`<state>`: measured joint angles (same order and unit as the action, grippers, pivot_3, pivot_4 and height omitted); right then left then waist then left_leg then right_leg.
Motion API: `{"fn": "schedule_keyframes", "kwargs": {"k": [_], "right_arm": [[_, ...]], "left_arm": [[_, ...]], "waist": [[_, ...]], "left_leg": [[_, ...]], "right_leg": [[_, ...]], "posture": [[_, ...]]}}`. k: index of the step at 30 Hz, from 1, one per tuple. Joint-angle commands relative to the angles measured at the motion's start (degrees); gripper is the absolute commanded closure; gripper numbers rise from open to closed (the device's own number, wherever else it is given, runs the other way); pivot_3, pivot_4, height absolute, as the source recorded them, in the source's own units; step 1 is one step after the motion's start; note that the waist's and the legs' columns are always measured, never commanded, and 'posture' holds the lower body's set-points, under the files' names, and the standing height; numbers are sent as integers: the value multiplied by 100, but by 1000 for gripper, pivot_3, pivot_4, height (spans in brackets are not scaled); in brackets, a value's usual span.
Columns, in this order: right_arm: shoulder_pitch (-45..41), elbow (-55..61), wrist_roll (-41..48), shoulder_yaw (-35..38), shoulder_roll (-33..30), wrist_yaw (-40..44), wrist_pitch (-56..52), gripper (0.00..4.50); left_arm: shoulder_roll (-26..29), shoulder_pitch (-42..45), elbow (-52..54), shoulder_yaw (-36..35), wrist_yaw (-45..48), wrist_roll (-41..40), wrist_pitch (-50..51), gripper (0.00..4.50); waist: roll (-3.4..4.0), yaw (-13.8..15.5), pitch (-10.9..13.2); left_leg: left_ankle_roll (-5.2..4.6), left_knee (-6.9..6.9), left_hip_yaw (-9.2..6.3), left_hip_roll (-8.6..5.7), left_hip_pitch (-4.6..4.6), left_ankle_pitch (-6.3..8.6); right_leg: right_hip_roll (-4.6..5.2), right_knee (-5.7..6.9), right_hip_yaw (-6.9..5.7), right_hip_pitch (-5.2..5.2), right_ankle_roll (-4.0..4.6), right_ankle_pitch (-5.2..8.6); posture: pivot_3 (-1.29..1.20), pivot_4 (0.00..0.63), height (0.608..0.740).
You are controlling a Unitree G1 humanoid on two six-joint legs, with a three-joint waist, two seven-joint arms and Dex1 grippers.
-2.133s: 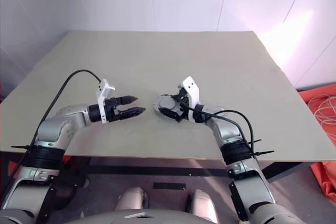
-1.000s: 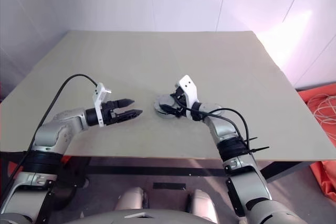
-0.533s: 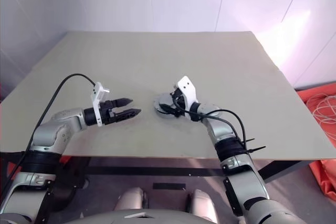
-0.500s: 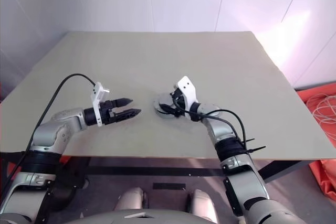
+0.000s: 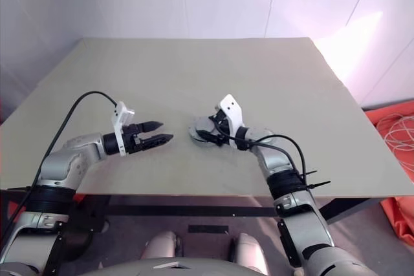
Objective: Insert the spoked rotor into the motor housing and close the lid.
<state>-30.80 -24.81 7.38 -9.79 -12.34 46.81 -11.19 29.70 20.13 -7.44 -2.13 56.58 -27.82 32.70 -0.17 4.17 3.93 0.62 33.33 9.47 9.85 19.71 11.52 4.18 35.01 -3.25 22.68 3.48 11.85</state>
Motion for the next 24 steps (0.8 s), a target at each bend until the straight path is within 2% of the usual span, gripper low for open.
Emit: {"fn": "schedule_keyframes", "kwargs": {"k": [1,6,12,24], "right_arm": [[45,-265,-260,-145,11,-135,258,1326],[92,-536,-400,-245,23,-189,619,1326],[72,-872,-510,-331,-20,-155,908,1326],[115,-916,-490,-362,-259,219,806,1326]], "left_arm": [[79,106,84,-147,-14,-24,-96,0],[114,72,130,-179,-25,-37,-83,0],[109,54,175,-196,-68,-51,-82,0],[87,21,210,-203,-102,-65,-66,0]], "waist": [[0,-12,0],[0,-19,0],[0,-24,-1],[-9,-10,-11]], "left_leg": [[0,0,0,0,-1,0],[0,0,0,1,-16,0],[0,-9,0,0,-60,1],[-12,-12,0,-4,-59,8]], "right_leg": [[0,0,0,-1,0,0],[0,-3,0,-15,-35,20],[0,-16,0,-58,-37,21],[0,-26,0,-65,-36,21]], "posture": [[0,0,740],[0,0,740],[0,0,740],[0,0,740]]}}
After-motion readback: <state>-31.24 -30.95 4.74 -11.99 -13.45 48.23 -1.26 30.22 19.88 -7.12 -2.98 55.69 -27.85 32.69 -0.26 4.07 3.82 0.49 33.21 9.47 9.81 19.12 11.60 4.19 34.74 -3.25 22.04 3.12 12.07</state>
